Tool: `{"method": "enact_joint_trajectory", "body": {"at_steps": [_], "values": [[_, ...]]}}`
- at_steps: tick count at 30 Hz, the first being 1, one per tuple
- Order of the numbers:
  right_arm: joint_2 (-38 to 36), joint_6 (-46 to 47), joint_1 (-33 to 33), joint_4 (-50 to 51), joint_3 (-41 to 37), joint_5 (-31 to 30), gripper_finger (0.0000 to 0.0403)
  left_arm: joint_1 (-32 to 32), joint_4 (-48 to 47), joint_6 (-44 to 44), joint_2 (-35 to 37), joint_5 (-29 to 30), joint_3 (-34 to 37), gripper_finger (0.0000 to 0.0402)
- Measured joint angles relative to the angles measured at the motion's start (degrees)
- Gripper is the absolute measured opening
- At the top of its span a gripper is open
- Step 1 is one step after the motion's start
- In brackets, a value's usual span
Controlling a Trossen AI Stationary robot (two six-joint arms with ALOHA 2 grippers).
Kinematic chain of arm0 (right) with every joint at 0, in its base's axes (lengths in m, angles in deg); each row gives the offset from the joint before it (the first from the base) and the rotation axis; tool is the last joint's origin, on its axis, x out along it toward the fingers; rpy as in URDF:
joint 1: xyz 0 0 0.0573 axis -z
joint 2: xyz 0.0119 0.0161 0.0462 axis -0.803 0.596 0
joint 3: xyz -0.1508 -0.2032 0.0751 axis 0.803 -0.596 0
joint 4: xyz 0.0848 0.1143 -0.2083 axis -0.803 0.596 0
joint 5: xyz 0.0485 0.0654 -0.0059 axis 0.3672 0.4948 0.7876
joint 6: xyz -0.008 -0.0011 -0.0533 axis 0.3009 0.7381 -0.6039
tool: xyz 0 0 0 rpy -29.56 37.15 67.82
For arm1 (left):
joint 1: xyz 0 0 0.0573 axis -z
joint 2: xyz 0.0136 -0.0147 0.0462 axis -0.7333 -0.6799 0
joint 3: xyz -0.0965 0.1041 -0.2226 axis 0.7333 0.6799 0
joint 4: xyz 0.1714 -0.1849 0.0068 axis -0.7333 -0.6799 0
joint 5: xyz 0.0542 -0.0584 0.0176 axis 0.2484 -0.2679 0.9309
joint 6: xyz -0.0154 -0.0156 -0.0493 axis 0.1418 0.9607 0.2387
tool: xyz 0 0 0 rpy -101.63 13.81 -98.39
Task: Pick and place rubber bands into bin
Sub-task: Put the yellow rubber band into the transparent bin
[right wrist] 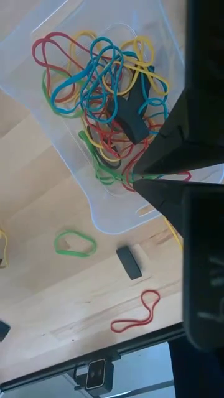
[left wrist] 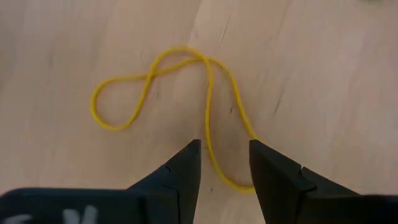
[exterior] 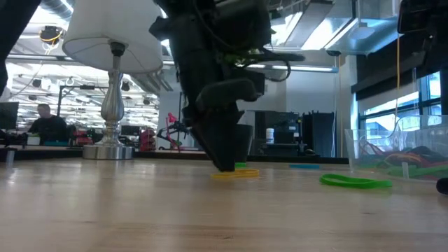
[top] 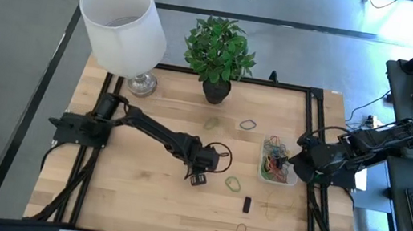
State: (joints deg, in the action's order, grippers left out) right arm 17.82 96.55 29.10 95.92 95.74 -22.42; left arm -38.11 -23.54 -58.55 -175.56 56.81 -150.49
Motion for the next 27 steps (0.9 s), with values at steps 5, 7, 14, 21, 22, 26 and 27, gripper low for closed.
{"method": "enact_joint_trajectory", "body": {"at_steps": [5, 7, 14, 21, 22, 26, 27], "values": [[0.0, -0.1, 0.0, 0.0, 0.0, 0.0, 0.0027, 1.4, -1.0, 1.9, -1.1, 1.3, -0.1, 0.0123], [0.0, -0.1, 0.0, -0.2, 0.0, -0.1, 0.0027, 2.0, -1.5, 2.1, -1.6, 2.2, -0.2, 0.0112], [0.0, -0.4, 0.0, -3.9, 0.0, -6.4, 0.0027, 3.0, -2.2, 2.7, -1.4, 3.1, -0.1, 0.0013], [0.9, -3.6, 0.0, -9.1, 0.0, -11.9, 0.0027, 3.5, -12.4, 1.1, -0.9, 1.2, -6.2, 0.0002], [1.4, -4.7, 0.0, -10.4, 0.0, -13.1, 0.0027, 3.3, -14.0, -0.1, -0.7, 1.4, -7.6, 0.0002], [4.1, -11.4, 0.0, -19.0, 0.0, -15.0, 0.0027, 3.2, -21.9, -3.5, -0.7, 2.8, -13.6, 0.0002], [4.9, -14.0, 0.0, -22.0, 0.0, -15.1, 0.0027, 3.2, -23.9, -4.2, -0.7, 2.9, -15.4, 0.0002]]}}
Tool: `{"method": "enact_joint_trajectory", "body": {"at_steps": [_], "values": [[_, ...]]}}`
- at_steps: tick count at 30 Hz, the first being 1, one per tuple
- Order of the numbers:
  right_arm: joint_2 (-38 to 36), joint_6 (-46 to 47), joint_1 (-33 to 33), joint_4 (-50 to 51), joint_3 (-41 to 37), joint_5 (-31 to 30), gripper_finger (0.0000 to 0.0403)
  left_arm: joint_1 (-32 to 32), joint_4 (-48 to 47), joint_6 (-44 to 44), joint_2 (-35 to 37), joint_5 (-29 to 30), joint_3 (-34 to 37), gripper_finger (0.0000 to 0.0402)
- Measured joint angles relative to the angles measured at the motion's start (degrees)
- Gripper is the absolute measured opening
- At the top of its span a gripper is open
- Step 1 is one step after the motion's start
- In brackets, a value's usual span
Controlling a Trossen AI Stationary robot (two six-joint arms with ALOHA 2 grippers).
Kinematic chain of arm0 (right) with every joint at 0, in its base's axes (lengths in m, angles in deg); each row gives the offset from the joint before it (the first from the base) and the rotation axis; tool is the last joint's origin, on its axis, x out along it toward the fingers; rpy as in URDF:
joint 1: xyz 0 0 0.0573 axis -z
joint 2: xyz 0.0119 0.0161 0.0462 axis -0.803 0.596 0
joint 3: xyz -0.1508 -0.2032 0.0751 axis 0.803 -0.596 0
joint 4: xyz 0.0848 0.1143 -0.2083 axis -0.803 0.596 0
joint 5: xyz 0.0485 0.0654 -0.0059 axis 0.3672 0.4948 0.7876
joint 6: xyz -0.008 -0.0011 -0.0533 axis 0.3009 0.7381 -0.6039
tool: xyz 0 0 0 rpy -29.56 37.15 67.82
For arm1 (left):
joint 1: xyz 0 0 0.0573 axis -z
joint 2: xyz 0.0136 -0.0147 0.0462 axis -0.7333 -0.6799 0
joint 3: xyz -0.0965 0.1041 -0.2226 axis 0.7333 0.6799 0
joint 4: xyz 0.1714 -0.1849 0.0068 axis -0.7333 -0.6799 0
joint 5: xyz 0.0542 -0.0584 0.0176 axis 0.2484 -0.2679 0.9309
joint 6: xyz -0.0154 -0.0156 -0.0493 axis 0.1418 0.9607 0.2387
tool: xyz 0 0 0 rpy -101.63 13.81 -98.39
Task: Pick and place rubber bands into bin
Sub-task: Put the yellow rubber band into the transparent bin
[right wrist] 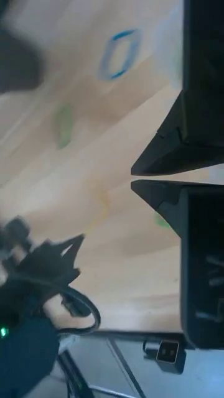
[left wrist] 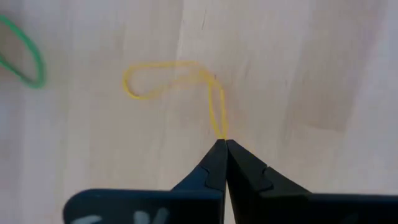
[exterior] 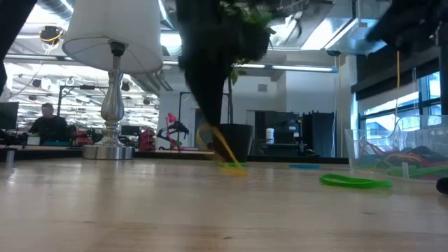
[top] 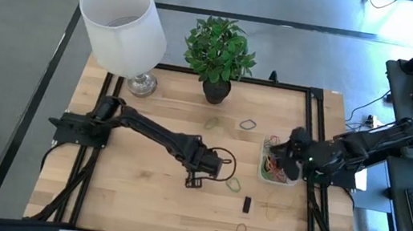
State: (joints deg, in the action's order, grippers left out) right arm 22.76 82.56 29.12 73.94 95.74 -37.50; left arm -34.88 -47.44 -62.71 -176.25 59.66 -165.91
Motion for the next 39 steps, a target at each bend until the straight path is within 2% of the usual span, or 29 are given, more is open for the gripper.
{"method": "enact_joint_trajectory", "body": {"at_steps": [5, 9, 13, 18, 23, 29, 34, 39], "values": [[6.4, -13.3, 0.0, -12.7, 0.0, 0.0, 0.003, 0.0, -9.7, -3.0, 0.1, 1.1, -8.0, 0.0002], [12.7, -19.2, 0.0, -18.1, 0.0, 0.0, 0.005, 0.1, -14.3, -5.9, 1.3, 4.6, -12.7, 0.0002], [19.1, -23.0, 1.0, -24.3, 0.0, 0.1, 0.0093, 0.1, -12.3, -9.7, 5.6, 7.2, -12.9, 0.0002], [26.8, -31.2, 3.0, -38.8, 0.0, 0.1, 0.015, -1.2, -9.9, -14.4, 10.2, 10.9, -12.9, 0.0002], [33.3, -37.0, 5.4, -52.7, 0.0, 0.1, 0.0187, -3.5, -5.5, -21.5, 12.7, 9.2, -12.9, 0.0002], [36.6, -34.8, 9.9, -60.0, 0.0, 0.1, 0.0208, -5.9, -3.5, -27.8, 13.1, 4.8, -12.9, 0.0002], [36.9, -30.5, 13.1, -61.3, 0.0, 0.1, 0.0215, -7.6, -0.4, -32.4, 13.1, 1.2, -12.9, 0.0002], [36.9, -29.4, 14.2, -61.7, 0.0, 5.1, 0.0215, -10.0, 1.8, -36.7, 13.1, 0.8, -12.9, 0.0002]]}}
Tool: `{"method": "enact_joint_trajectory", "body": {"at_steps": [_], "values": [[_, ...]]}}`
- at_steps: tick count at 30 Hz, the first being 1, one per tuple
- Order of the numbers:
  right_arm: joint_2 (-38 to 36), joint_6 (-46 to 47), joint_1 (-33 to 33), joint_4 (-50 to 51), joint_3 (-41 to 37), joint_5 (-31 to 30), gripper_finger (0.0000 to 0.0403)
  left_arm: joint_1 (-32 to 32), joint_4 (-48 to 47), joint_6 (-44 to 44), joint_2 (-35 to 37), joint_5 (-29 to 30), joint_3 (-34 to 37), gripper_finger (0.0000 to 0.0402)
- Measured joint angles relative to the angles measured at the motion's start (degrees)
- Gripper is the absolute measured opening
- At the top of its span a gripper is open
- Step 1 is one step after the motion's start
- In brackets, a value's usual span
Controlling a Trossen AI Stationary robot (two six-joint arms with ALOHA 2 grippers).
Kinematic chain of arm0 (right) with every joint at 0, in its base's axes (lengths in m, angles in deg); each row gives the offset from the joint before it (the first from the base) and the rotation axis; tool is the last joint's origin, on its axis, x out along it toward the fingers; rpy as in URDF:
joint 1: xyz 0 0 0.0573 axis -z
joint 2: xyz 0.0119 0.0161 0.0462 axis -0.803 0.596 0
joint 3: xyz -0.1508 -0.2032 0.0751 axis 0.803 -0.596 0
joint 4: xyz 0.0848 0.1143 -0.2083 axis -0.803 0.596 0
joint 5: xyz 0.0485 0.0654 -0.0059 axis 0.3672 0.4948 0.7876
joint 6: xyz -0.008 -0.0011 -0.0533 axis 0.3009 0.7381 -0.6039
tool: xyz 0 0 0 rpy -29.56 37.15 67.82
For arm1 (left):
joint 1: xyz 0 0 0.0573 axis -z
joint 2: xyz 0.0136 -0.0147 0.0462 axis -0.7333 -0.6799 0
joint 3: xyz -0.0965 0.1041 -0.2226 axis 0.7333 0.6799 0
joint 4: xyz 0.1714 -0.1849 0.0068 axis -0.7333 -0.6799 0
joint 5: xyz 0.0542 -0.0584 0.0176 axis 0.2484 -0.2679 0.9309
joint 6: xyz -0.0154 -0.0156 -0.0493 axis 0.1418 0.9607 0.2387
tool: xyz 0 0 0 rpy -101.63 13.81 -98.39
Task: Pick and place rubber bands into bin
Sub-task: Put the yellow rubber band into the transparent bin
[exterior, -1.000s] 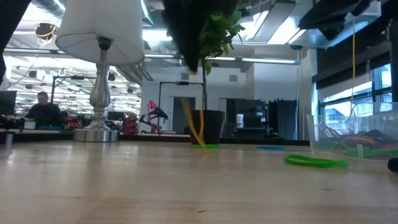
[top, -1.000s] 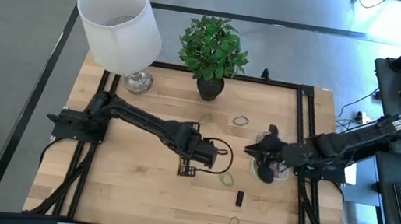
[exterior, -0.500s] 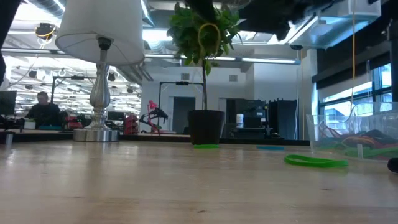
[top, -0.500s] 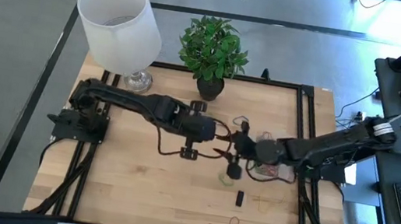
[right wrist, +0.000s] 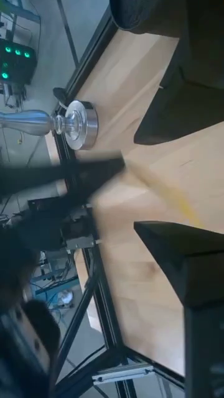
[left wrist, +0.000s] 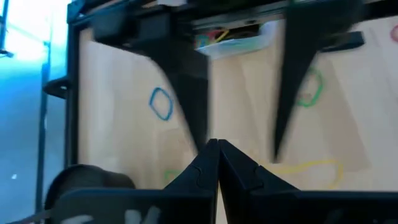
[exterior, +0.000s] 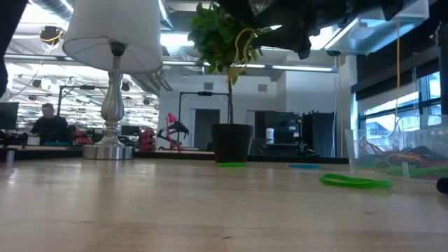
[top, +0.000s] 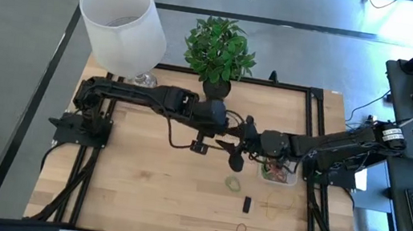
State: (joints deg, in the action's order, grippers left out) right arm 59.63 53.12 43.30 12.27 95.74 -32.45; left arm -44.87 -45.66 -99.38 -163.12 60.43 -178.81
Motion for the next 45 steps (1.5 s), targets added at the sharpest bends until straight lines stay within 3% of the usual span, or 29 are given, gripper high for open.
{"method": "enact_joint_trajectory", "body": {"at_steps": [6, 10, 18, 23, 31, 35, 45], "values": [[0.0, -0.1, 0.1, 0.1, 0.0, -0.2, 0.0214, -2.9, 2.6, -2.8, 0.0, -4.4, 0.0, 0.0002], [0.0, -0.3, 0.6, 0.7, 0.0, -1.7, 0.0192, -3.6, 6.4, -4.0, 0.0, -8.8, 0.0, 0.0002], [0.0, 0.0, 1.8, 2.4, 0.0, -3.4, 0.008, -3.6, 7.3, -6.5, 0.0, -9.4, 0.0, 0.0002], [0.0, 2.0, 1.8, 8.7, 0.0, -3.3, 0.001, -3.9, 4.0, -6.7, 0.0, -8.0, 0.0, 0.0003], [0.0, 4.6, 1.8, 15.5, 0.0, -3.3, 0.002, -8.5, -3.4, -2.1, 0.6, -13.1, 0.6, 0.0002], [0.0, 4.6, 1.8, 15.6, 0.1, -1.2, 0.0007, -9.3, 1.8, 0.4, 6.0, -13.5, 10.3, 0.0002], [2.9, 0.6, 6.7, 34.6, 12.2, 0.0, 0.0003, -6.6, 34.3, 12.4, 30.8, -7.4, 50.9, 0.0002]]}}
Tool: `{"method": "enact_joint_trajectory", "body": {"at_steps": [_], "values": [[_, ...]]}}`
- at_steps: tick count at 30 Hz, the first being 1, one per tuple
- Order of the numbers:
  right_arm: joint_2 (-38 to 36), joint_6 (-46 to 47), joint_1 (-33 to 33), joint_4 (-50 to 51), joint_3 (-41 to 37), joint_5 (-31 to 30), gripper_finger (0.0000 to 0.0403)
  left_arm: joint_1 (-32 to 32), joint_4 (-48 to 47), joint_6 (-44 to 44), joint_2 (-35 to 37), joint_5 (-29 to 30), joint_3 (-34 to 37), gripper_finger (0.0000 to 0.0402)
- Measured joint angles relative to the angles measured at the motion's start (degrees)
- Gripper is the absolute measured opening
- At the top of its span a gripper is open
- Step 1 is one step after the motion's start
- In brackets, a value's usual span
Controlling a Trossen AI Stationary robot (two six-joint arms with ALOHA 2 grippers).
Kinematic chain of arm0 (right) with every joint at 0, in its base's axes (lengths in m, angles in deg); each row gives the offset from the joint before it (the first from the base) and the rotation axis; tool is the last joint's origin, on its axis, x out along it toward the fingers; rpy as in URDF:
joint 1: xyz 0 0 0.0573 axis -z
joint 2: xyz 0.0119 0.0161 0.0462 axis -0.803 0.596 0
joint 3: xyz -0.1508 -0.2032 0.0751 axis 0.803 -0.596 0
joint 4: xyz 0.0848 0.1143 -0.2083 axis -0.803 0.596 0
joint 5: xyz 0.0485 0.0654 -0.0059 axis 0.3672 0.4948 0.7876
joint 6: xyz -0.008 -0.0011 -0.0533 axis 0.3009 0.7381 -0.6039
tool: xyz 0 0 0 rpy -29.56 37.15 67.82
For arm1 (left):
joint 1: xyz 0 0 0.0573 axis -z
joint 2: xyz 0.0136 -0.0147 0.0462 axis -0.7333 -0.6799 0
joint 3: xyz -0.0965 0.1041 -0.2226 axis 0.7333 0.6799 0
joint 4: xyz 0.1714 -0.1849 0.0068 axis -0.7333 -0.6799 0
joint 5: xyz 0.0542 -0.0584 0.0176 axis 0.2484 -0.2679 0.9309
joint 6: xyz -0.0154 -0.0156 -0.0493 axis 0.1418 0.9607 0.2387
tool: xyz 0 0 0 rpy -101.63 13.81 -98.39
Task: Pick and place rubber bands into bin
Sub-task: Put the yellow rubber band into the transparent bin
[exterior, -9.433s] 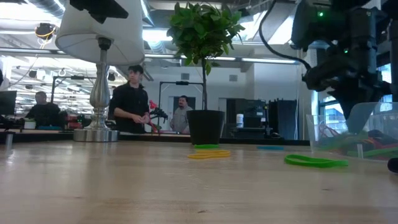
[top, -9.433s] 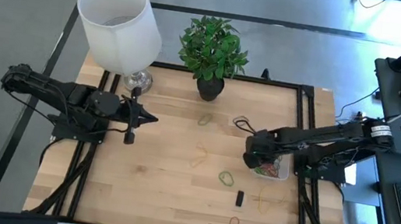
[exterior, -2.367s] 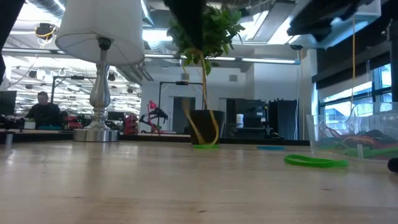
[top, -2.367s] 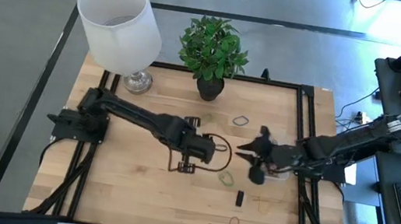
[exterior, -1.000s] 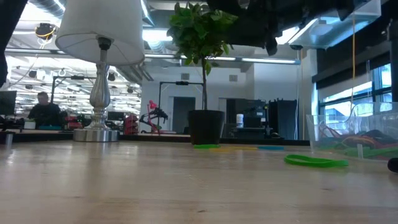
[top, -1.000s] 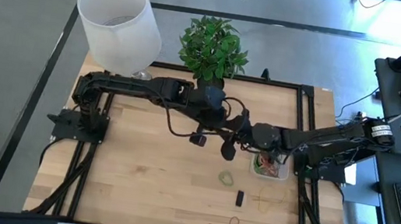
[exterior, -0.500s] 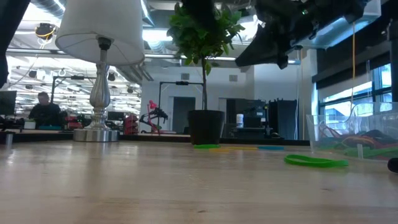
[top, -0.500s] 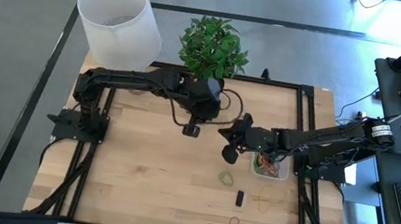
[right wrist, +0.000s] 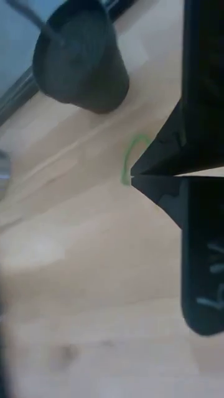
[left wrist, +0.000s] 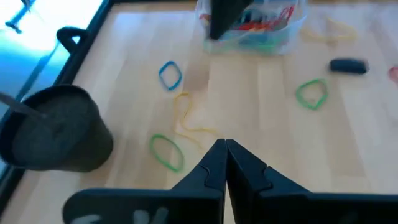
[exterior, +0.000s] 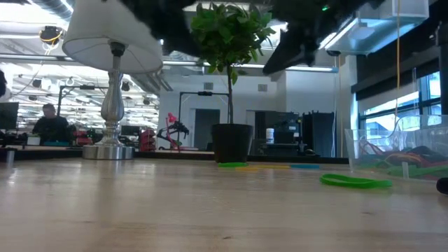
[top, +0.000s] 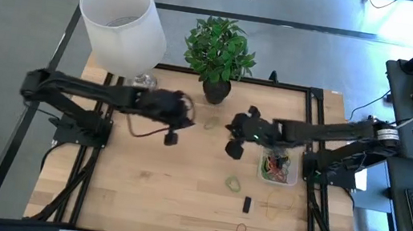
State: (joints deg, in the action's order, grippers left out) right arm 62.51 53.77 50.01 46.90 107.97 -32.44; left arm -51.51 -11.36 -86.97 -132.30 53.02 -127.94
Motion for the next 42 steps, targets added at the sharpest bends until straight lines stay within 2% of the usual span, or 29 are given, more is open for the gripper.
{"method": "enact_joint_trajectory", "body": {"at_steps": [6, 9, 13, 17, 25, 31, 37, 39, 42], "values": [[12.5, -4.6, 6.7, 14.7, 13.6, 8.0, 0.0012, 3.2, 10.2, 8.0, 10.9, 3.5, 15.1, 0.0002], [19.4, -4.0, 9.7, 25.5, 19.9, 9.1, 0.0023, 4.9, 11.8, 11.8, 14.3, 5.4, 18.5, 0.0002], [26.2, -9.0, 13.0, 32.8, 24.4, 12.6, 0.0054, 7.0, 11.6, 13.5, 16.9, 6.8, 20.3, 0.0002], [30.3, -14.4, 15.6, 32.3, 24.2, 17.0, 0.01, 8.8, 11.7, 13.8, 17.8, 8.0, 20.4, 0.0002], [35.0, -23.5, 17.9, 29.5, 24.1, 17.3, 0.0188, 10.4, 11.4, 13.7, 17.8, 9.0, 20.4, 0.0002], [37.7, -25.4, 18.9, 27.8, 24.1, 18.4, 0.0228, 10.4, 11.3, 13.7, 17.8, 9.0, 20.4, 0.0003], [40.5, -26.2, 19.1, 29.1, 24.6, 21.0, 0.0219, 10.4, 10.7, 13.6, 17.8, 9.0, 20.4, 0.0003], [41.3, -26.1, 19.1, 29.9, 24.8, 21.7, 0.0197, 10.4, 10.3, 13.6, 17.8, 9.0, 20.4, 0.0003], [41.7, -25.0, 19.0, 30.3, 24.8, 22.2, 0.014, 10.4, 10.3, 13.6, 17.8, 9.0, 20.4, 0.0002]]}}
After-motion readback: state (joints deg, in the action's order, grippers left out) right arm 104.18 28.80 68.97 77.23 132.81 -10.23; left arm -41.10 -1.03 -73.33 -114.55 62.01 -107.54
